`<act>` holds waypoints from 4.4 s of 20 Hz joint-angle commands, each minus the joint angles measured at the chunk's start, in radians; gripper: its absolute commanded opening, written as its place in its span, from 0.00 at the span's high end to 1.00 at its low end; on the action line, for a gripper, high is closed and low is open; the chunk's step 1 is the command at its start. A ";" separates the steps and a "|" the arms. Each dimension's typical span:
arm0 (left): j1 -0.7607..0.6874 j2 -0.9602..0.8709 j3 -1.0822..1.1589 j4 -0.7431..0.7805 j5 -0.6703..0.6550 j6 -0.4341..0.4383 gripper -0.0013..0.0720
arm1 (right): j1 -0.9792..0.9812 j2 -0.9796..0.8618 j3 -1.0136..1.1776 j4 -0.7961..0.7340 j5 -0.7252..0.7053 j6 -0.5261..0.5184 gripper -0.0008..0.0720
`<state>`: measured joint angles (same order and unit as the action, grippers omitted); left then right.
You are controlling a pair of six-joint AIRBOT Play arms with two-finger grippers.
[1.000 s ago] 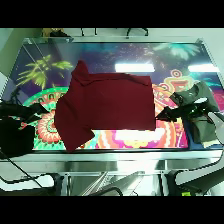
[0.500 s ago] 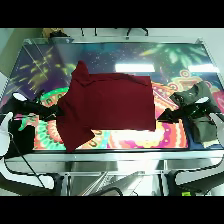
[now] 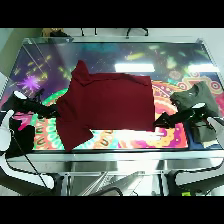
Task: Fold the shirts.
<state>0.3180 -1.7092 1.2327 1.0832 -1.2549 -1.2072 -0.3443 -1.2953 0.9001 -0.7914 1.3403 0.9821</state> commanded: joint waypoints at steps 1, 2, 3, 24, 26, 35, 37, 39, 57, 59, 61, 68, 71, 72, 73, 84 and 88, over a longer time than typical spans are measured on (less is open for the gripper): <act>0.009 -0.001 0.003 -0.009 -0.013 -0.002 0.96 | 0.061 -0.002 -0.018 0.038 -0.066 -0.013 0.52; 0.009 -0.001 0.003 -0.025 -0.024 -0.001 0.96 | 0.082 -0.002 -0.015 0.061 -0.074 -0.014 0.55; 0.009 0.001 0.003 -0.051 -0.033 -0.001 0.96 | 0.097 0.000 -0.009 0.078 -0.072 -0.018 0.79; 0.401 0.996 0.875 -0.557 0.179 -0.017 0.96 | 0.113 0.639 1.059 0.143 -0.364 -0.011 0.96; 0.402 1.007 0.676 -0.592 0.156 0.032 0.96 | 0.113 0.538 1.058 0.131 -0.273 0.049 0.97; 0.001 0.579 0.126 -0.421 0.156 0.193 0.96 | 0.187 -0.026 0.787 0.093 -0.216 0.078 0.97; -0.127 0.388 0.118 -0.279 0.257 0.173 0.96 | 0.204 -0.158 0.756 0.095 -0.290 0.042 0.97; -0.189 0.168 0.186 -0.213 0.270 0.145 0.96 | 0.217 -0.286 0.756 0.096 -0.367 0.035 0.97; -0.209 -0.123 0.686 0.244 0.130 -0.174 0.96 | 0.269 -0.293 0.921 -0.346 -0.369 0.230 0.97; -0.209 -0.119 0.644 0.245 0.128 -0.174 0.96 | 0.277 -0.279 0.842 -0.353 -0.377 0.230 0.97; -0.209 -0.120 0.593 0.262 0.130 -0.174 0.96 | 0.291 -0.277 0.767 -0.352 -0.395 0.230 0.97; -0.210 -0.120 0.463 0.287 0.227 -0.168 0.96 | 0.311 -0.278 0.676 -0.349 -0.499 0.219 0.97; -0.220 -0.120 0.420 0.285 0.246 -0.162 0.96 | 0.313 -0.278 0.676 -0.349 -0.487 0.219 0.96; -0.220 -0.120 0.418 0.285 0.241 -0.162 0.93 | 0.315 -0.277 0.677 -0.349 -0.478 0.219 0.91; -0.219 -0.120 0.433 0.284 0.221 -0.163 0.39 | 0.315 -0.269 0.678 -0.350 -0.467 0.219 0.63; -0.100 0.119 0.427 0.278 -0.401 -0.361 0.11 | 0.051 0.122 0.389 -0.349 -0.007 0.246 0.41; -0.099 0.399 -0.074 0.278 -0.288 -0.353 0.11 | 0.031 0.244 0.020 -0.342 -0.079 0.234 0.41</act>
<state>0.2123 -1.4807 1.4494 1.3609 -1.5673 -1.5528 -0.2882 -1.1343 1.1435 -1.1435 1.2625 1.2274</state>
